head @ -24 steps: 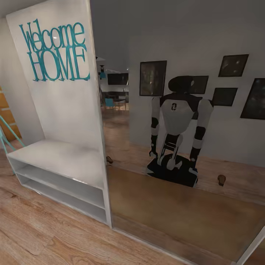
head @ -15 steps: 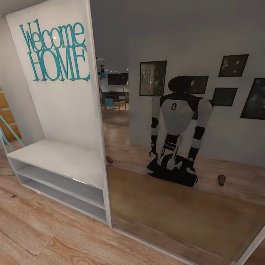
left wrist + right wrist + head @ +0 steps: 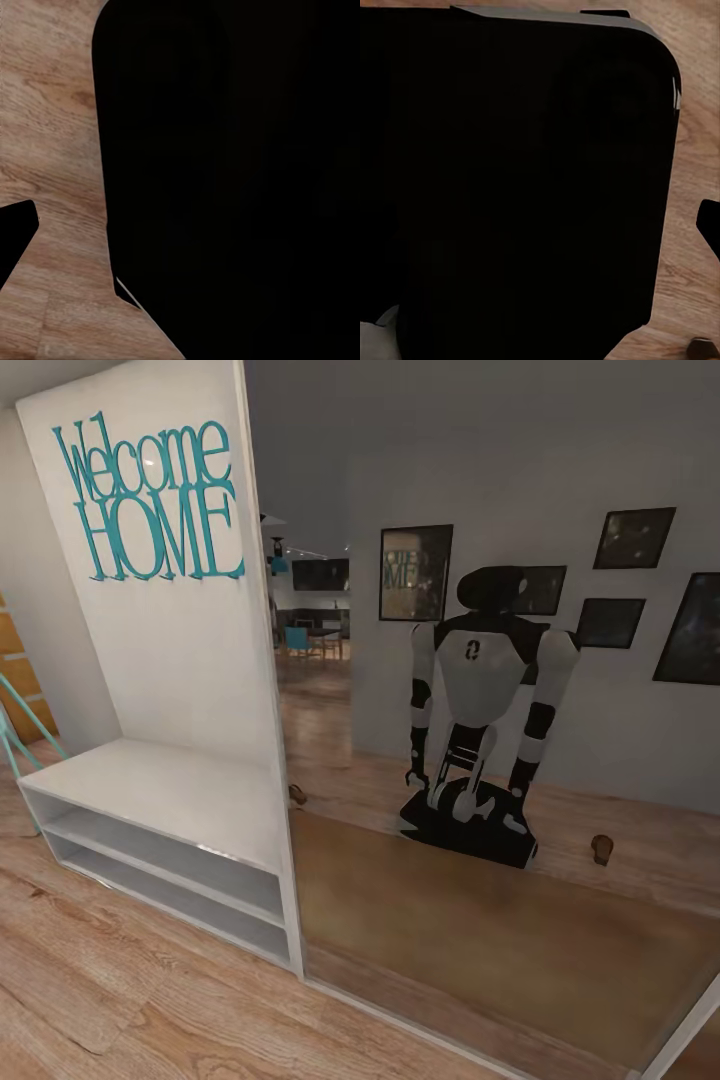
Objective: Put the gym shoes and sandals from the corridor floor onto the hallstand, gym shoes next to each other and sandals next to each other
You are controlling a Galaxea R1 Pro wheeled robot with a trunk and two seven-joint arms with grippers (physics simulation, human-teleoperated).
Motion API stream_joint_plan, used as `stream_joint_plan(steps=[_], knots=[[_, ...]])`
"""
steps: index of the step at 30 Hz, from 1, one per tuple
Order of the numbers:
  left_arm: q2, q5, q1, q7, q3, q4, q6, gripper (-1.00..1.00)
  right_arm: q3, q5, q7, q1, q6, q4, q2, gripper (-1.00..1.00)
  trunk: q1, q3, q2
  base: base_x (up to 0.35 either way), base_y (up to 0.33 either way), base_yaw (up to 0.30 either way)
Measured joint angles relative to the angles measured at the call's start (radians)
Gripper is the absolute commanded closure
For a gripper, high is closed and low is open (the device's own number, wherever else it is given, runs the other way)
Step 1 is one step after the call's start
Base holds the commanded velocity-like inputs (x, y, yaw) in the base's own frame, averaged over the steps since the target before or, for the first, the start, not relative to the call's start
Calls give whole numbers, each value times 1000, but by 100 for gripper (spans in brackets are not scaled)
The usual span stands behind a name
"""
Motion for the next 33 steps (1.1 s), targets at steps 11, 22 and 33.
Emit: stream_joint_plan(steps=[11, 22, 33], knots=[[-1, -2, 0, 0, -1, -12, -3, -100, 0, 2, -1, 0, -16, -33, -14, -100, 0, 0, 0, 0, 0, 0], [22, 2, -7, 0, 3, -76, -58, -100, -2, 2, -2, 0, -27, -95, -74, -100, 0, 0, 0, 0, 0, 0], [29, 5, -36, -3, 4, -139, -119, -100, -4, 0, -1, 0, -30, -157, -98, -100, 0, 0, 0, 0, 0, 0]])
